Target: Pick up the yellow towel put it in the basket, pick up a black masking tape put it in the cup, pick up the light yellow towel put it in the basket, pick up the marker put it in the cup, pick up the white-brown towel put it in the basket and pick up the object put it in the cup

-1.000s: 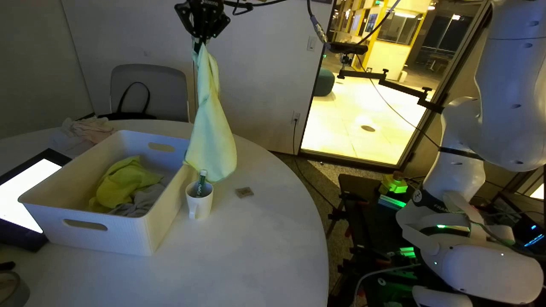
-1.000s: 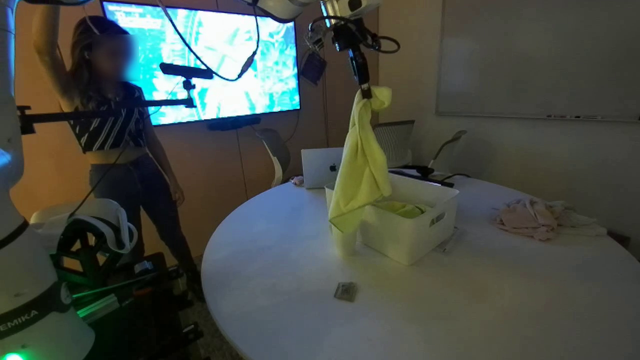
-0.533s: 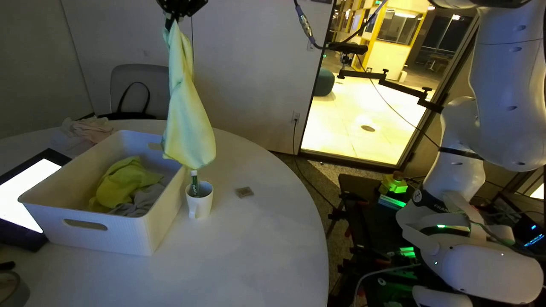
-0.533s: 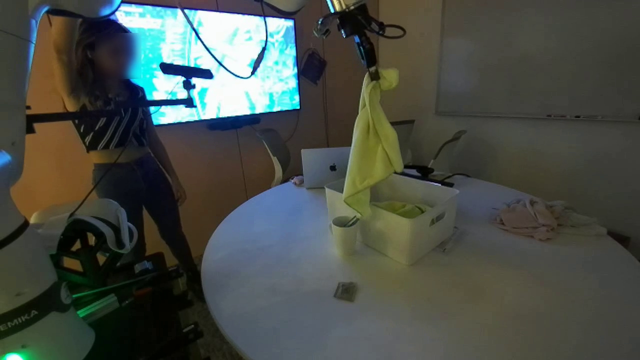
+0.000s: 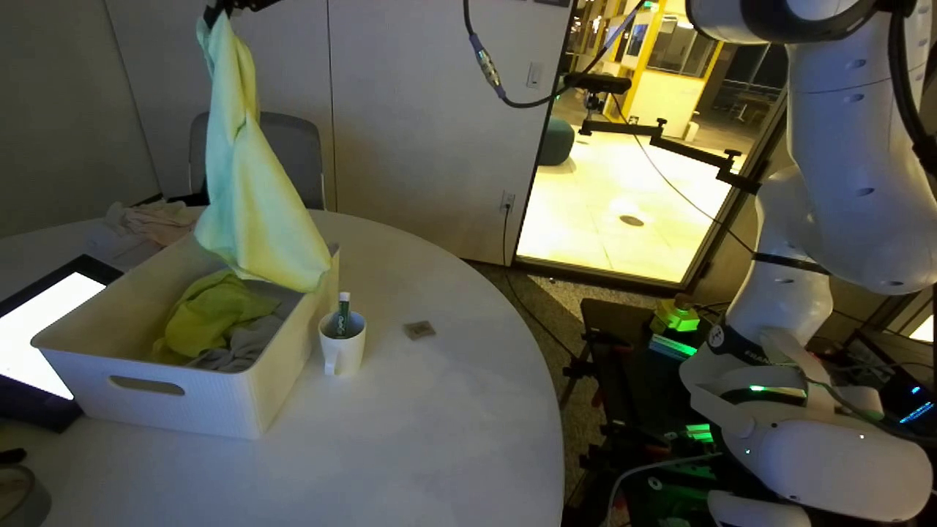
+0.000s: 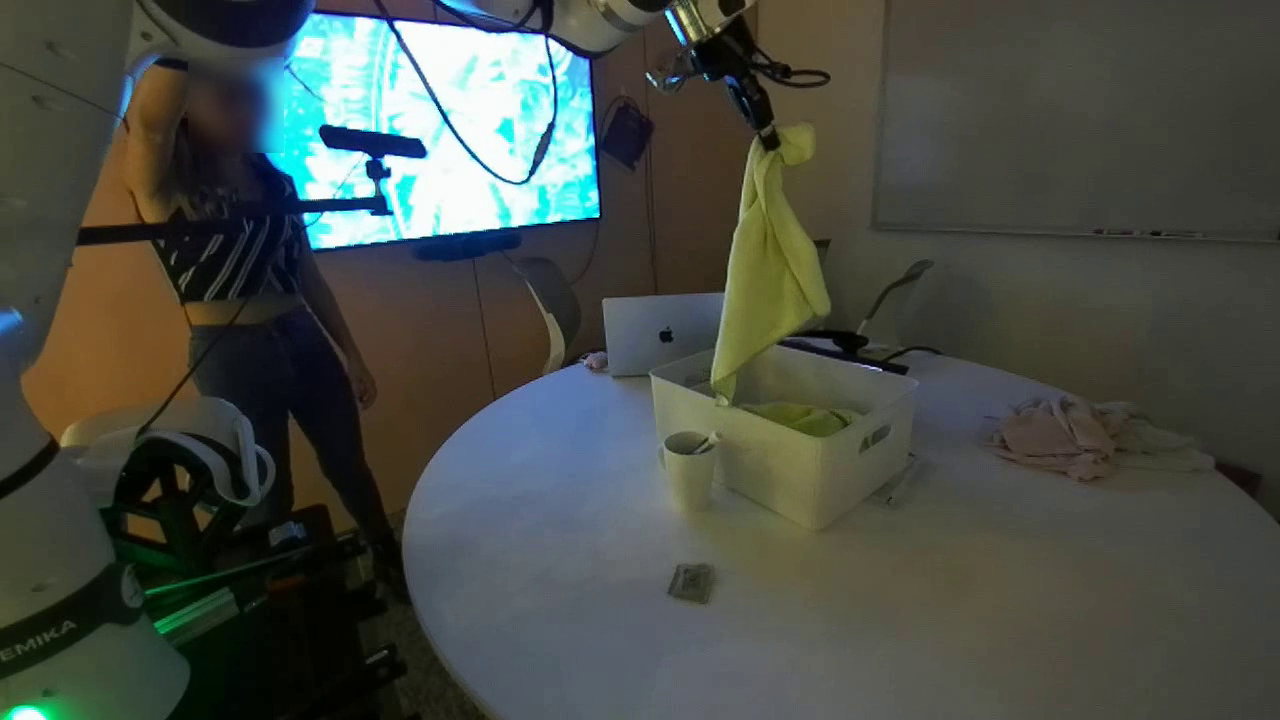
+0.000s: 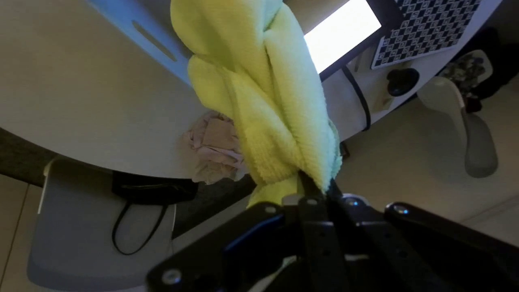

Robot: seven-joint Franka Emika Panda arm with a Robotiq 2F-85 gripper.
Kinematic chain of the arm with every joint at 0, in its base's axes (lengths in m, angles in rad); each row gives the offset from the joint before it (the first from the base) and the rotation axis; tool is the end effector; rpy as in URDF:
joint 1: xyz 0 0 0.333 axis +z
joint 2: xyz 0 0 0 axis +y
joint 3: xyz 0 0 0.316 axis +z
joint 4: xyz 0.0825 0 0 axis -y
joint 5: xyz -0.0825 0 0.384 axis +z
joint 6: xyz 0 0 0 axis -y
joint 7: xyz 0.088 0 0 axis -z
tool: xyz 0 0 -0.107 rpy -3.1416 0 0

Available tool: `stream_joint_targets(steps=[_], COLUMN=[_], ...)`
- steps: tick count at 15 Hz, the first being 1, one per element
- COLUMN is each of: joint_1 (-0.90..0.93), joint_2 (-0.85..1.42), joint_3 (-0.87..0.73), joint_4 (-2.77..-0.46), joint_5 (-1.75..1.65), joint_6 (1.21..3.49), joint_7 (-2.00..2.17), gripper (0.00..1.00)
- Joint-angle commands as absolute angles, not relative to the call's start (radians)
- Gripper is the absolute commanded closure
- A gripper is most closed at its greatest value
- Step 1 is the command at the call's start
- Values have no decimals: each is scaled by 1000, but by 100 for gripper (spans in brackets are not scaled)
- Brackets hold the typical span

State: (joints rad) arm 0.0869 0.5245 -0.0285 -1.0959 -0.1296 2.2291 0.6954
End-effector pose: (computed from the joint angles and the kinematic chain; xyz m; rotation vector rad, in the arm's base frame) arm 0.7492 0.0464 0.5915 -2.7808 0.8322 -0.9232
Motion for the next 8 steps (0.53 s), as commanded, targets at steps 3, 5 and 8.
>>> stream_joint_targets(steps=[3, 5, 8], joint_1=[77, 83, 82], joint_2=[691, 730, 769], joint_3=[-8, -15, -27], joint_4=[-892, -849, -806], joint_5=[-103, -118, -122], joint_6=[2266, 2198, 2085], joint_7=[685, 676, 680], gripper=[99, 98, 64])
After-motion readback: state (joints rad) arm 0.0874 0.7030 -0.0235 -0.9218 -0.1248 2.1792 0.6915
